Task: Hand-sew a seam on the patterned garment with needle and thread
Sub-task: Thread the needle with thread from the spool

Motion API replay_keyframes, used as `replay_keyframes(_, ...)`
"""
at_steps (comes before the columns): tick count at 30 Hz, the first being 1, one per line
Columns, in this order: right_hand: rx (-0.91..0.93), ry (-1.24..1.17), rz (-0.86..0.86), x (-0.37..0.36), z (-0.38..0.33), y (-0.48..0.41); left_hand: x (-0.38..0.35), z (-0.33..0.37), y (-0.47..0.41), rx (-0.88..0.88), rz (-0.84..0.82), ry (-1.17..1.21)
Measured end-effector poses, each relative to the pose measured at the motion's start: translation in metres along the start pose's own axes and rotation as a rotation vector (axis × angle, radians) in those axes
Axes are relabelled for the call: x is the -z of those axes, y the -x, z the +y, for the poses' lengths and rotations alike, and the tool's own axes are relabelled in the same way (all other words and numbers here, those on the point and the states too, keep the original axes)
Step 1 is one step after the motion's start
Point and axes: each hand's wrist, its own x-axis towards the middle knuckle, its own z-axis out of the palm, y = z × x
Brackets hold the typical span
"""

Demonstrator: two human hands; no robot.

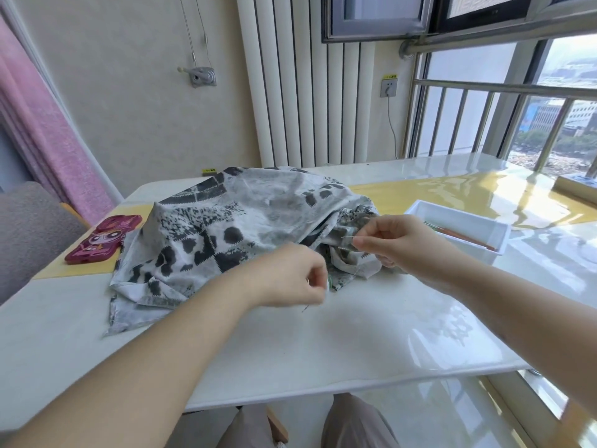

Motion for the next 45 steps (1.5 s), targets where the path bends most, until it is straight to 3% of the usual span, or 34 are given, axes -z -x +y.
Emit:
replay_keyframes(3, -0.036, -0.327, -0.002, -0.013, 0.003, 0.000, 0.007, -0.022, 0.009, 0.060, 0.178, 0.549)
replay_keyframes(8, -0.159, -0.742, -0.053, -0.047, 0.005, 0.005, -0.006, -0.039, 0.014, 0.010, 0.392, 1.480)
replay_keyframes(10, -0.202, -0.861, -0.052, -0.061, 0.004, 0.007, -0.012, -0.035, 0.012, 0.016, 0.468, 1.683)
replay_keyframes(13, -0.222, -0.951, -0.039, -0.075, -0.002, 0.009, -0.018, -0.025, 0.012, 0.045, 0.547, 1.798)
replay_keyframes(19, -0.181, -1.014, -0.006, -0.082, -0.014, 0.008, -0.020, -0.015, 0.012, 0.129, 0.703, 1.776)
replay_keyframes(26, -0.097, -0.894, 0.031, -0.082, -0.018, 0.005, -0.020, -0.006, 0.015, 0.120, 0.810, 1.721)
replay_keyframes(30, -0.037, -0.817, 0.062, -0.079, -0.020, -0.001, -0.020, -0.001, 0.014, 0.124, 0.805, 1.694)
replay_keyframes(34, 0.057, -0.546, 0.120, -0.063, -0.024, -0.013, -0.010, -0.010, 0.016, 0.123, 0.708, 1.624)
replay_keyframes(36, 0.102, -0.390, 0.139, -0.051, -0.024, -0.018, -0.001, -0.019, 0.018, 0.133, 0.742, 1.342)
replay_keyframes(38, 0.148, -0.249, 0.122, -0.042, -0.026, -0.019, 0.009, -0.024, 0.021, 0.125, 0.782, 0.905)
replay_keyframes(40, 0.190, -0.133, 0.088, -0.038, -0.027, -0.018, 0.018, -0.021, 0.024, 0.080, 0.739, 0.583)
replay_keyframes(45, 0.234, -0.041, 0.061, -0.042, -0.027, -0.011, 0.021, -0.012, 0.027, 0.114, 0.585, 0.296)
